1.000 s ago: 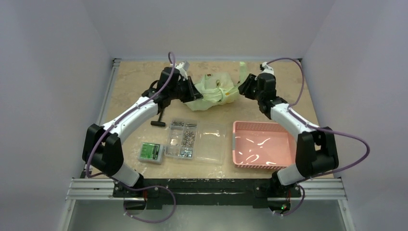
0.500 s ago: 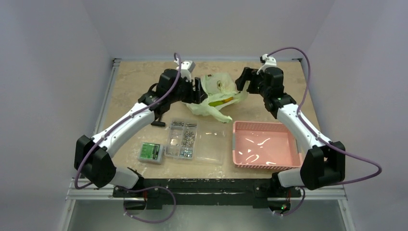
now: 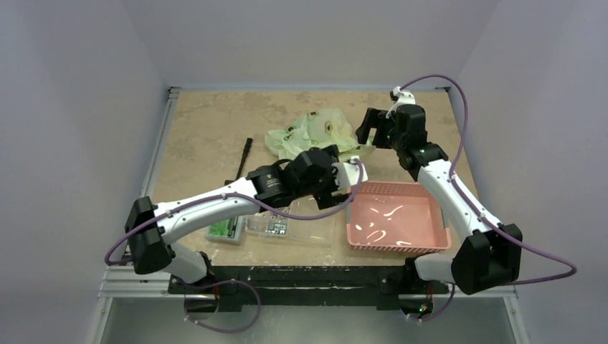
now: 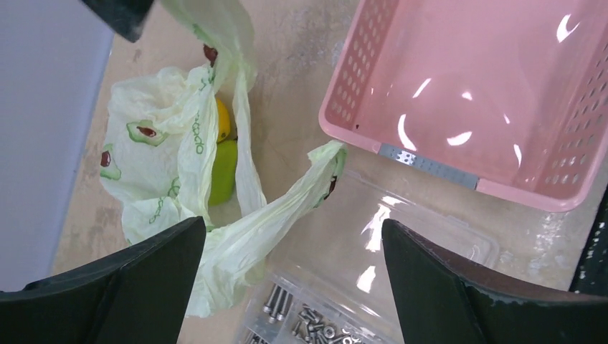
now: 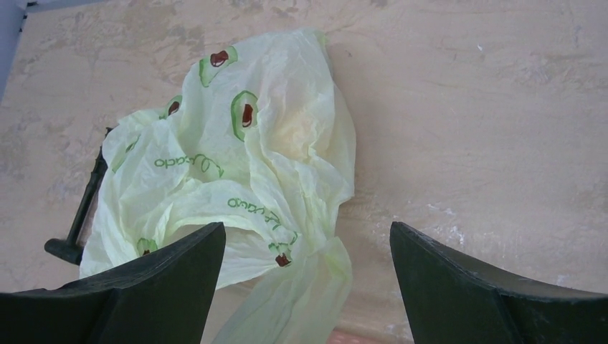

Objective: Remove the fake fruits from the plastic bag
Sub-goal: Adjust the plastic bag at the center of the board.

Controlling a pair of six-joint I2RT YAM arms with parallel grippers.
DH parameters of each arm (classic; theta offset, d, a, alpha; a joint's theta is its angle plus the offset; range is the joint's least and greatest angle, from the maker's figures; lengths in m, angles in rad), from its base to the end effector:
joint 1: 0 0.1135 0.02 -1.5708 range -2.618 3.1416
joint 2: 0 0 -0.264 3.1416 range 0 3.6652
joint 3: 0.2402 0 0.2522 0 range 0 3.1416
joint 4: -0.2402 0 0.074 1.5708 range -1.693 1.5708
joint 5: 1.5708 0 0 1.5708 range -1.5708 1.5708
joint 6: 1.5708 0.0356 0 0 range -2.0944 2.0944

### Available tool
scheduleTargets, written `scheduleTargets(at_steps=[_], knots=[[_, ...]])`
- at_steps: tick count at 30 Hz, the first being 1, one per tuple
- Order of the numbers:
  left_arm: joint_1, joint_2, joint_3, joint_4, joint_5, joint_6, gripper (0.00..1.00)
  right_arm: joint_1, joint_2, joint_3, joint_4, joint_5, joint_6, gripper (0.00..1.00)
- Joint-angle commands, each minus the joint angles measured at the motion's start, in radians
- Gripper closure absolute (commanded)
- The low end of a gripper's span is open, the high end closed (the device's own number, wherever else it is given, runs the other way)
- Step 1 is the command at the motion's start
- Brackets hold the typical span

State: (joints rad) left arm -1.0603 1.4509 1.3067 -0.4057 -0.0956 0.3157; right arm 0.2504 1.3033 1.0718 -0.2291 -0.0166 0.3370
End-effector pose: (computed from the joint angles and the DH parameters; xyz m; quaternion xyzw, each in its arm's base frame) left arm 0.1656 -0.2887 0.3426 0.5354 0.6881 -0.1387 0.4697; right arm 0.2911 0.0751 0.3216 0.0324 0.8492 0.1593 0.5024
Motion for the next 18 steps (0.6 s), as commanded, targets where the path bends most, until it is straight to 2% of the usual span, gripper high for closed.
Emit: scheduleTargets(at_steps=[1, 3, 7, 11, 13, 16, 18], knots=[[-0.084, 0.11, 0.067, -0.006, -0.214, 0.198, 0.06, 0.004, -0.033, 0.009, -0.006, -0.001, -0.006, 0.15], [-0.101, 0.162, 0.096, 0.008, -0.285, 0.246, 0.06, 0.004, -0.035, -0.006, 0.005, -0.018, -0.001, 0.15], [-0.104, 0.24, 0.12, 0.013, -0.262, 0.292, 0.06, 0.004, -0.038, -0.022, 0.029, -0.047, 0.009, 0.15], [-0.104, 0.33, 0.163, 0.023, -0.316, 0.329, 0.12, 0.004, -0.035, -0.031, 0.034, -0.066, 0.027, 0.17], [-0.1, 0.355, 0.183, 0.01, -0.321, 0.317, 0.24, 0.004, -0.043, -0.038, 0.027, -0.073, 0.026, 0.16], [-0.086, 0.35, 0.172, 0.029, -0.343, 0.266, 0.57, 0.003, -0.068, -0.056, 0.012, -0.087, 0.044, 0.14], [-0.074, 0.324, 0.147, 0.035, -0.357, 0.209, 0.74, 0.004, -0.085, -0.072, -0.005, -0.115, 0.068, 0.14]])
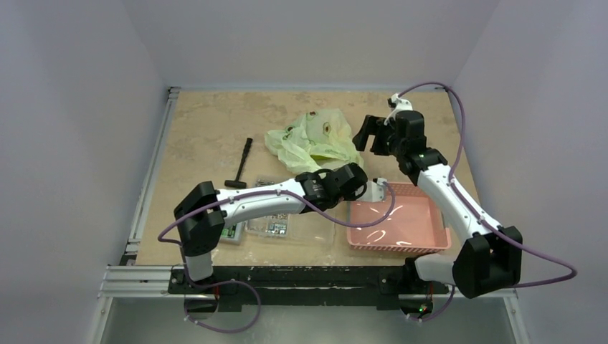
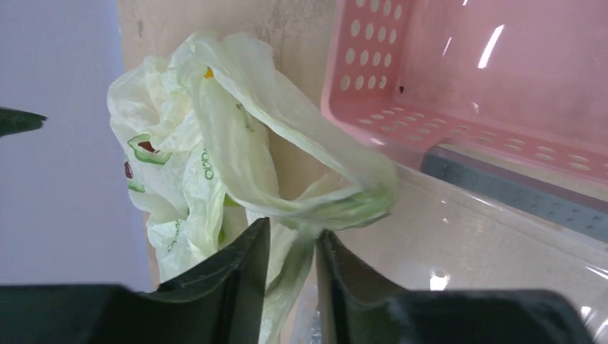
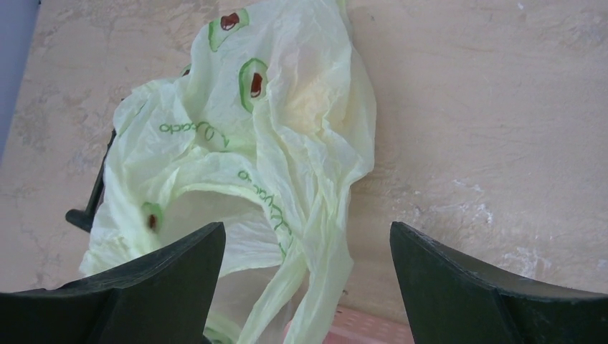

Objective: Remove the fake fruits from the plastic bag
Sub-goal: Adjust the plastic bag at the center of the board.

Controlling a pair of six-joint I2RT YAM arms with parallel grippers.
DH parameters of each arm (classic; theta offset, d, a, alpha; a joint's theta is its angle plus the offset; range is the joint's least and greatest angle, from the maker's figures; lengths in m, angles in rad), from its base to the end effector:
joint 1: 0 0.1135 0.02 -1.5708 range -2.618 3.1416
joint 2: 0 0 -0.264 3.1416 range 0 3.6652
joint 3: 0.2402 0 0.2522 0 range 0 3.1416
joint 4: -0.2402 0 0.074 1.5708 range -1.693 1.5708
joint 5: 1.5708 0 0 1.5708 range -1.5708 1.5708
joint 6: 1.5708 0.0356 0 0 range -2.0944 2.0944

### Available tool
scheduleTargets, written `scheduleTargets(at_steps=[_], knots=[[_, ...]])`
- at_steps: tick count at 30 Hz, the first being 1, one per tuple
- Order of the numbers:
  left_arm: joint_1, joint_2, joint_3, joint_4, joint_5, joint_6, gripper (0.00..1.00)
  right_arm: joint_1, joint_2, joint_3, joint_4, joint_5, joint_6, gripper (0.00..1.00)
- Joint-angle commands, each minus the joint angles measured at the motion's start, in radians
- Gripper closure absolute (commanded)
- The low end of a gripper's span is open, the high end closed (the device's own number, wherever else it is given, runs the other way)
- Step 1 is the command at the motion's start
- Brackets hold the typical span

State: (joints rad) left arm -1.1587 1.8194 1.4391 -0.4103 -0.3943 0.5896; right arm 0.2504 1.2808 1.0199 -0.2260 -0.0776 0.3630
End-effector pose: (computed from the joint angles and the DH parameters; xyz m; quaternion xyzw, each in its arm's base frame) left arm 0.1767 -0.3701 0.2582 0.6478 0.6391 0.0692 0.4088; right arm 0.2836 0.0754 0.3100 0.0282 0.8558 0.1873 0.4813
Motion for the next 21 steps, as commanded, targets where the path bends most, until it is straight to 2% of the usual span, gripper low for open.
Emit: scheduleTargets(at_steps=[1, 2, 9, 13, 16, 21], knots=[[0.031, -0.071, -0.013, 0.053, -0.057, -0.098, 0.81, 0.004, -0.07, -0.032, -0.019, -0.056, 0.066, 0.14], [0.038, -0.102, -0.044, 0.078, -0.045, -0.138, 0.86, 0.004, -0.078, -0.045, -0.027, -0.064, 0.089, 0.12], [0.081, -0.265, -0.21, 0.172, 0.082, -0.43, 0.91, 0.005, -0.099, -0.116, -0.085, -0.203, 0.256, 0.1], [0.09, -0.306, -0.268, 0.227, 0.106, -0.529, 0.96, 0.056, -0.135, -0.113, -0.149, -0.089, 0.216, 0.07], [0.1, -0.328, -0.31, 0.275, 0.124, -0.609, 0.98, 0.175, -0.109, -0.059, -0.236, 0.076, 0.166, 0.06], [0.114, -0.367, -0.376, 0.352, 0.102, -0.726, 1.0, 0.234, -0.134, -0.076, -0.279, 0.144, 0.218, 0.02]])
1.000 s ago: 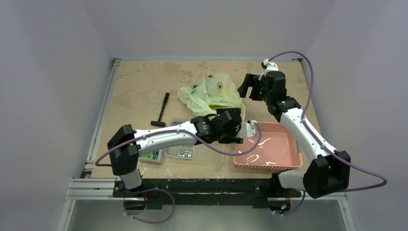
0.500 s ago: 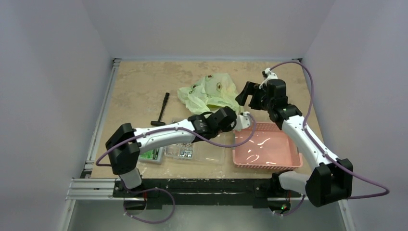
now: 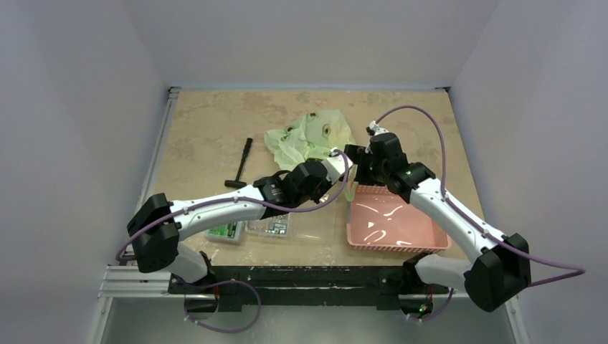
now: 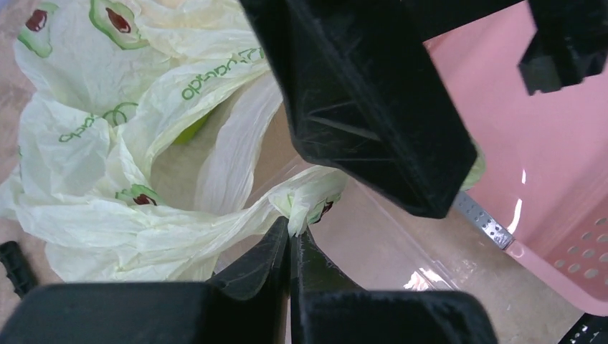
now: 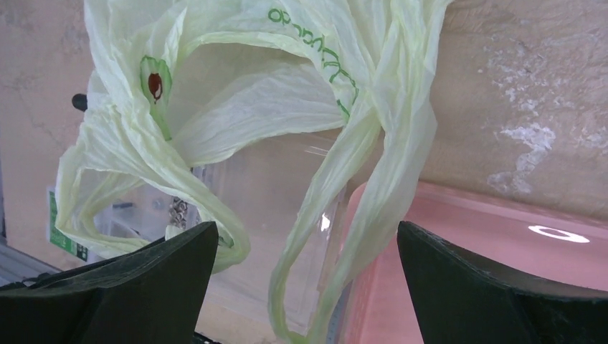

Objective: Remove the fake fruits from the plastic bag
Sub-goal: Adjust the plastic bag at the center of the board.

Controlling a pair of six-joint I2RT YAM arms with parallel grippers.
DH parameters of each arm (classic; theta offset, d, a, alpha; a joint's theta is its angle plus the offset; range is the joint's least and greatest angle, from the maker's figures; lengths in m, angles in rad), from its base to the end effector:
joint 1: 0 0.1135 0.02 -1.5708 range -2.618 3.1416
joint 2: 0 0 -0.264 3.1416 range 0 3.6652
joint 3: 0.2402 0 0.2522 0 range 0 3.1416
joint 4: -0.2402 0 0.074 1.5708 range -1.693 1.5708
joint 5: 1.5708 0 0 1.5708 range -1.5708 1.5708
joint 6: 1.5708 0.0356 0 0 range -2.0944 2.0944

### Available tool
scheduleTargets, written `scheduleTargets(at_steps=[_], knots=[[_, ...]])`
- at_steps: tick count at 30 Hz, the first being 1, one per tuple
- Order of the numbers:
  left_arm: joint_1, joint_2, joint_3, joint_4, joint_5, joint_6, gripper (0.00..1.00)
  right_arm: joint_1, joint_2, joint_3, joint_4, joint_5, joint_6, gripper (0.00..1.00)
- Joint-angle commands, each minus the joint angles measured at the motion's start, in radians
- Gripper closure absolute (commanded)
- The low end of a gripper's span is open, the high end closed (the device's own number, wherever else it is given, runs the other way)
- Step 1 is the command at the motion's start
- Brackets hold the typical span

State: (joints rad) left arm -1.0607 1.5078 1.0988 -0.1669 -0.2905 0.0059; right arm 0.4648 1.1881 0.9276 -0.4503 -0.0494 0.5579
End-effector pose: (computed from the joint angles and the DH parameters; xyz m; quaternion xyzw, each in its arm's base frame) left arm 0.1762 -0.2941 0.2757 0.3826 0.7839 -0.1277 0.4720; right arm 0.2286 0.1166 0.2818 0.0320 0.9082 0.2235 0.3525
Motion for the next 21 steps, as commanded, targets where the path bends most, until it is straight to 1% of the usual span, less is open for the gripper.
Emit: scheduleTargets(at_steps=[1, 4, 8, 11, 14, 15, 16, 17, 19, 20, 21], knots=[[0.019, -0.062, -0.045, 0.119, -0.006, -0.166, 1.0, 0.026, -0.053, 0.006, -0.052, 0.129, 0.03, 0.01], [0.019, -0.08, -0.083, 0.169, -0.024, -0.232, 1.0, 0.037, -0.064, -0.018, -0.042, 0.122, 0.051, 0.01], [0.019, -0.106, -0.124, 0.23, -0.066, -0.315, 1.0, 0.07, -0.059, -0.049, -0.022, 0.147, 0.086, 0.07], [0.02, -0.125, -0.15, 0.264, -0.088, -0.35, 1.0, 0.096, -0.037, -0.056, -0.002, 0.135, 0.099, 0.12], [0.022, -0.141, -0.154, 0.268, -0.111, -0.381, 1.0, 0.107, -0.008, -0.06, 0.008, 0.153, 0.107, 0.19], [0.024, -0.145, -0.153, 0.263, -0.123, -0.397, 1.0, 0.108, 0.001, -0.063, 0.014, 0.164, 0.109, 0.23], [0.029, -0.15, -0.154, 0.255, -0.138, -0.425, 1.0, 0.109, 0.007, -0.064, 0.02, 0.176, 0.109, 0.32], [0.039, -0.157, -0.152, 0.242, -0.16, -0.465, 1.0, 0.109, 0.011, -0.066, 0.034, 0.184, 0.109, 0.48], [0.067, -0.163, -0.127, 0.15, -0.199, -0.571, 1.0, 0.109, 0.021, -0.061, 0.074, 0.184, 0.12, 0.9], [0.091, -0.163, -0.105, 0.094, -0.209, -0.618, 1.0, 0.102, 0.037, -0.053, 0.103, 0.15, 0.125, 1.0], [0.117, -0.161, -0.082, 0.041, -0.214, -0.658, 1.0, 0.085, 0.066, -0.025, 0.118, 0.119, 0.107, 1.0]])
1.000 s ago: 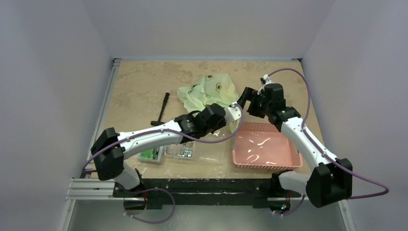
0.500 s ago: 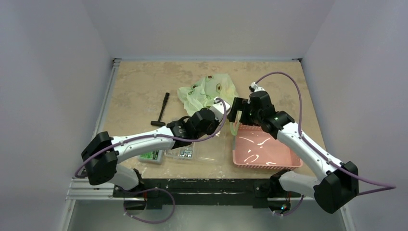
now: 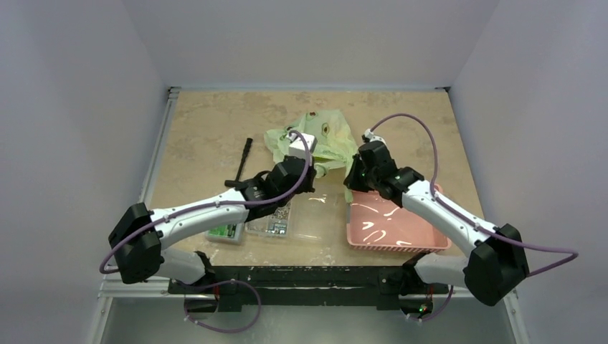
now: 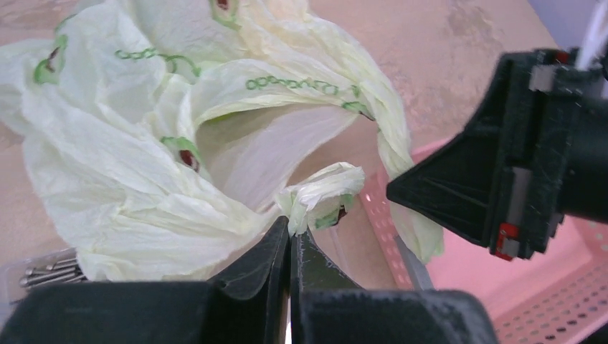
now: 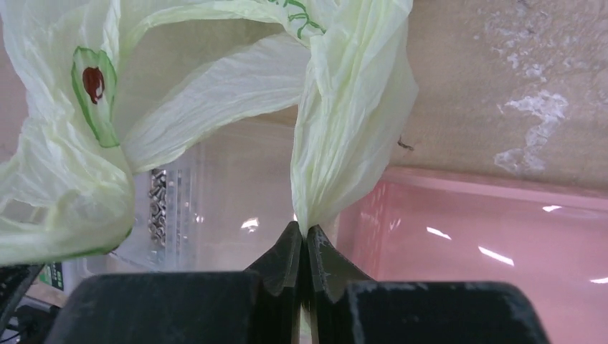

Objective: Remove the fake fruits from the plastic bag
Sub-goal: Adjust the plastic bag at the center of the board.

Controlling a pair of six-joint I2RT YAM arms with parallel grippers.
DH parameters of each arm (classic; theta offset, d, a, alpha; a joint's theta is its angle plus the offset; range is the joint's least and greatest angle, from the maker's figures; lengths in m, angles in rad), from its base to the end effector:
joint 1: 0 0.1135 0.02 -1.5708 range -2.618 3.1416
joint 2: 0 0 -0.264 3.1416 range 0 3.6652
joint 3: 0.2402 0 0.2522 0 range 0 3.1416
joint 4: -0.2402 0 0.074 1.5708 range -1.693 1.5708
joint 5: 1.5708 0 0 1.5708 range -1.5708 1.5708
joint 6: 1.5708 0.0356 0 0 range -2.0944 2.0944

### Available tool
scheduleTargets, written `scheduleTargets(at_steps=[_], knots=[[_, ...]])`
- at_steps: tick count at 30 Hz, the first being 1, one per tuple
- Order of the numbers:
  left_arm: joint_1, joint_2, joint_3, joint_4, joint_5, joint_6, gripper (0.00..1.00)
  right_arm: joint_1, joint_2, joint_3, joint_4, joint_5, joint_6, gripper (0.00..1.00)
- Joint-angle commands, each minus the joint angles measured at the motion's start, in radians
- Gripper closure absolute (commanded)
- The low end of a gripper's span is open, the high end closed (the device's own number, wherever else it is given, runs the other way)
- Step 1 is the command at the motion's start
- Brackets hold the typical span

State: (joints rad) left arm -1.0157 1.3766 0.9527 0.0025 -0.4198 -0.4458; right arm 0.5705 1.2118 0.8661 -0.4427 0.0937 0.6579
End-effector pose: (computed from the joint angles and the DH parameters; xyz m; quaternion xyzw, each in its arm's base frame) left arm 0.1779 -0.2594 0.2829 0.1221 0.8197 -0.2246 0.5126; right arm 0.2166 0.1350 0.2565 0.0582 0.9218 0.1841 0.3362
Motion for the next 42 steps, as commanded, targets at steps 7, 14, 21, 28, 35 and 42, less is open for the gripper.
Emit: scheduleTargets(at_steps=[7, 14, 21, 28, 35, 42], knots=[[0.34, 0.014, 0.264, -0.356, 0.02, -0.412, 1.0, -0.17, 0.381, 0.499, 0.086, -0.262, -0.092, 1.0], [0.547, 0.102, 0.441, -0.341, 0.166, -0.452, 1.0, -0.21, 0.749, 1.163, -0.012, -0.371, -0.066, 1.0], [0.671, 0.272, 0.863, -0.426, 0.231, -0.253, 1.0, -0.242, 1.078, 1.77, 0.017, -0.459, 0.111, 1.0], [0.683, 0.334, 1.19, -0.483, 0.276, -0.045, 1.0, -0.278, 1.023, 1.75, 0.259, -0.493, 0.154, 1.0], [0.678, 0.299, 1.229, -0.524, 0.386, -0.07, 1.0, -0.357, 0.905, 1.595, 0.319, -0.586, 0.158, 1.0], [0.574, 0.022, 0.56, -0.33, 0.47, -0.203, 1.0, -0.362, 0.667, 1.071, 0.209, -0.57, -0.13, 1.0]])
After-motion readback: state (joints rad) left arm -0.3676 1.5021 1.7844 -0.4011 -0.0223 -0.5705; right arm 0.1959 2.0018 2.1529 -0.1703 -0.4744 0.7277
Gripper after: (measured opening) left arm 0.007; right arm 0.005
